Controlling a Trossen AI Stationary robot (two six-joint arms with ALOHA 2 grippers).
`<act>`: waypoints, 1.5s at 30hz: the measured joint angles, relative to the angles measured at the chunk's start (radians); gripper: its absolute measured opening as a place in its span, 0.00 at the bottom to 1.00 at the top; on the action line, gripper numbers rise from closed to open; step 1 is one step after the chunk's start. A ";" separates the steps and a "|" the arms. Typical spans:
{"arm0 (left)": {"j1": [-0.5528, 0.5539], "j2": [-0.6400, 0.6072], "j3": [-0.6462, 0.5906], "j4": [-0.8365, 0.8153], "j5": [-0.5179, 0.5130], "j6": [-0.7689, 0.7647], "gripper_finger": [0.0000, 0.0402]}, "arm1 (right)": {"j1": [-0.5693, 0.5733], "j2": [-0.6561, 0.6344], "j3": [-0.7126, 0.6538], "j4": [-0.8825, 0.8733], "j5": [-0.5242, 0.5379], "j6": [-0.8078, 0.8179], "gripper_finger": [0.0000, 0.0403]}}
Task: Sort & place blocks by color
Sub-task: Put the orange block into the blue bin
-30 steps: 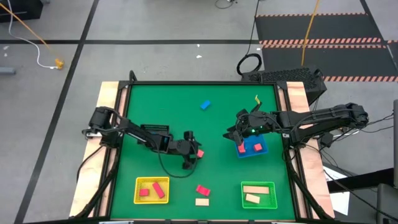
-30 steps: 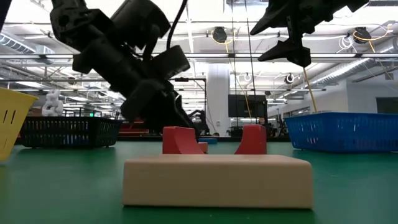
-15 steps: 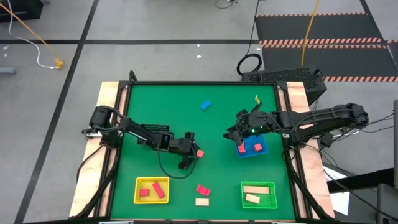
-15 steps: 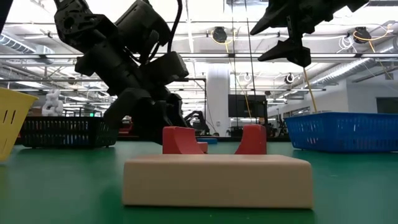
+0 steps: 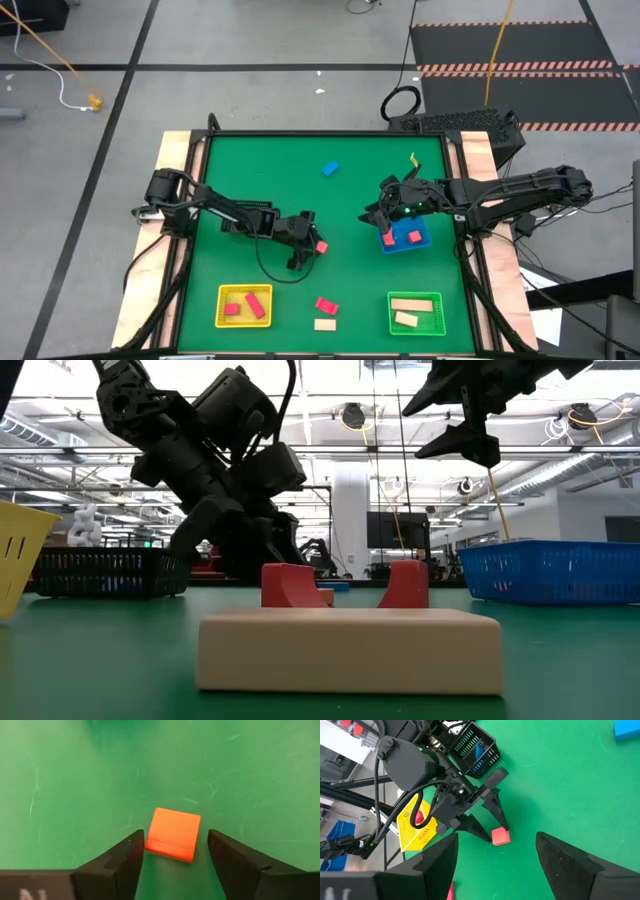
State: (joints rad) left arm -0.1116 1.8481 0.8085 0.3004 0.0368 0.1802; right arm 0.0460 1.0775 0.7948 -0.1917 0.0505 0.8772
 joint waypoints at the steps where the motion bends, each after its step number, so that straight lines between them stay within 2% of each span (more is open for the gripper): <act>1: 0.000 0.000 0.000 0.000 0.000 0.000 0.52 | 0.000 0.000 0.000 0.000 0.000 0.000 0.64; 6: 0.000 0.000 0.000 -0.010 0.000 -0.001 0.34 | 0.000 0.000 0.000 0.000 0.000 0.000 0.64; 7: 0.000 0.000 0.000 -0.010 0.000 -0.005 0.33 | 0.000 0.000 0.000 0.000 0.000 0.000 0.64; 14: 0.000 0.000 0.000 -0.006 -0.014 -0.026 0.33 | 0.000 0.000 0.000 0.000 0.000 0.000 0.64; 25: 0.000 0.000 -0.001 0.091 -0.103 -0.027 0.34 | 0.000 0.000 0.000 0.000 0.000 0.000 0.64; 28: 0.000 0.000 -0.001 0.127 -0.157 -0.027 0.34 | 0.000 0.000 0.000 0.000 0.000 0.000 0.64; 36: 0.000 0.000 -0.001 0.302 -0.345 0.020 0.35 | 0.000 0.000 0.000 0.000 0.000 0.002 0.64; 45: 0.000 0.000 -0.001 0.548 -0.425 0.080 0.35 | 0.000 0.000 0.000 0.001 0.002 0.133 0.64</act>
State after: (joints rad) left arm -0.1116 1.8481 0.8078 0.8483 -0.3878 0.2598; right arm 0.0456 1.0771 0.7948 -0.1909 0.0521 1.0103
